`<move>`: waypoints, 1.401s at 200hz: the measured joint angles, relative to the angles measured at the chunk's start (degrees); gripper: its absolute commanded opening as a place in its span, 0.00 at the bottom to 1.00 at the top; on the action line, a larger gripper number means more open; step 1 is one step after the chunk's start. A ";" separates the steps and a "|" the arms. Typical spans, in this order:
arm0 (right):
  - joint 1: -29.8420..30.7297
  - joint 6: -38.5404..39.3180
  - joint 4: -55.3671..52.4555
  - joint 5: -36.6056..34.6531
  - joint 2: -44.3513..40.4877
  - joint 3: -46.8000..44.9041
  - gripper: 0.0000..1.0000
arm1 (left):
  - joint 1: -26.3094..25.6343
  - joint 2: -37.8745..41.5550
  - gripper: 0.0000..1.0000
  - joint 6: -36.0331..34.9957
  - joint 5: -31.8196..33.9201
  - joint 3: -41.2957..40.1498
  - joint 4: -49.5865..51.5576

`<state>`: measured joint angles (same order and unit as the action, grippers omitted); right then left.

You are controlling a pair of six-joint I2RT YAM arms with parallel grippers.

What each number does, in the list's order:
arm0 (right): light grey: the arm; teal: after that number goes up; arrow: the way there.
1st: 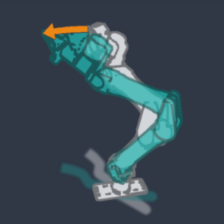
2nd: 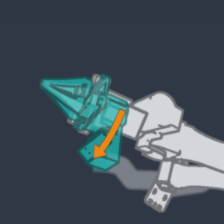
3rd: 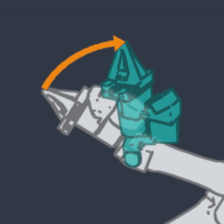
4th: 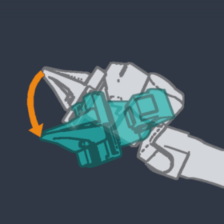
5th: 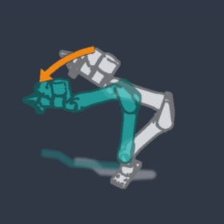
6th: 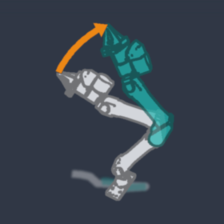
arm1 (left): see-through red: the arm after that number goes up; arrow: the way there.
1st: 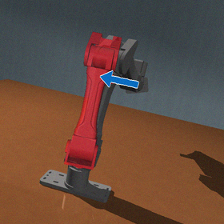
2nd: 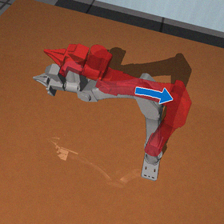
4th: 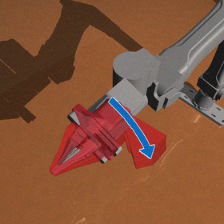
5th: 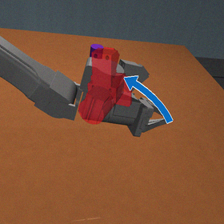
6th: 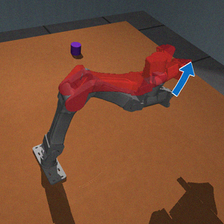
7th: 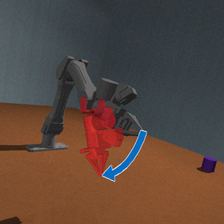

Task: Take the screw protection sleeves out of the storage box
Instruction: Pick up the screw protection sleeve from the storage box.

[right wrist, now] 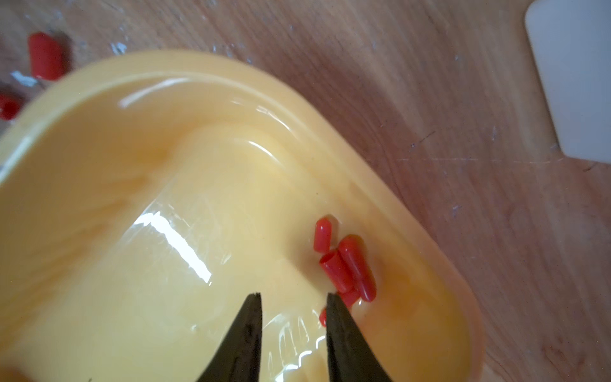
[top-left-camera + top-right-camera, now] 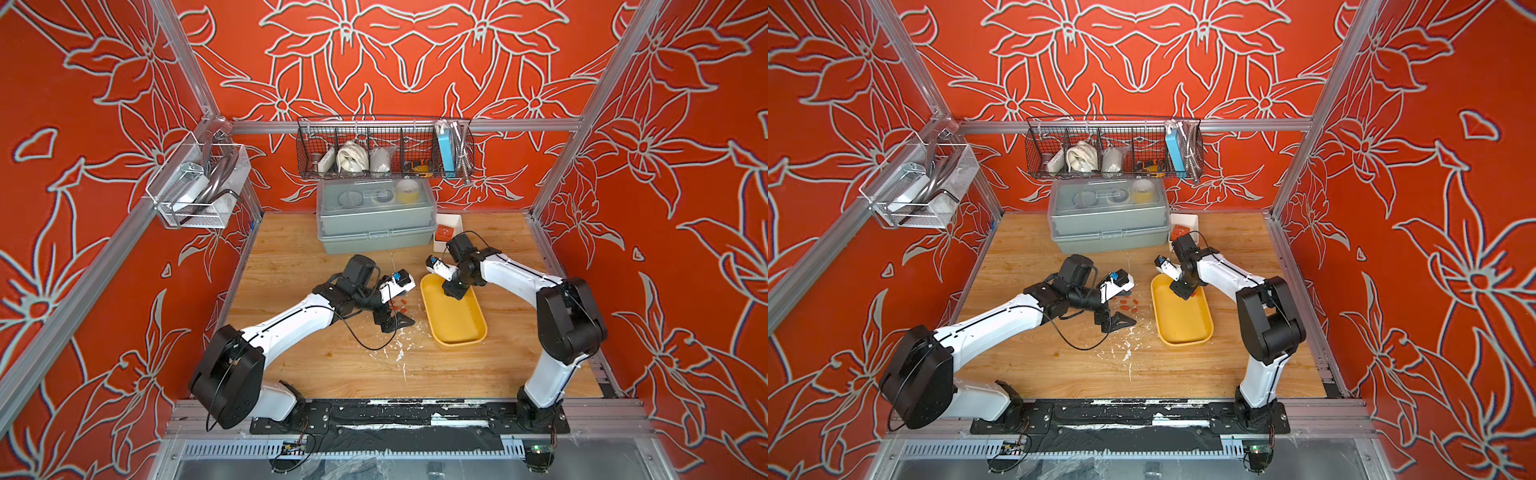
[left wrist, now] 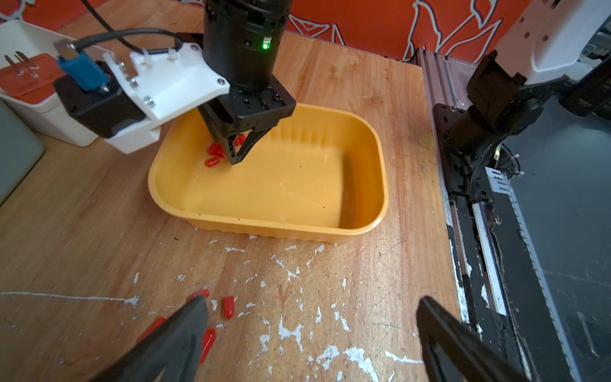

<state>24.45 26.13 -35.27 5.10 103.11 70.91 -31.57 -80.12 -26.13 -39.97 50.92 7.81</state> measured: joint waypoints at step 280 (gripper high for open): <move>-0.02 2.03 0.59 1.88 -0.17 3.13 0.00 | 0.00 1.73 0.98 -5.77 2.08 0.09 3.54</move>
<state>24.43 28.16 -34.68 6.98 102.94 74.04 -31.57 -78.39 -31.90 -37.89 51.00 11.35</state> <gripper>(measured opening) 0.047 0.984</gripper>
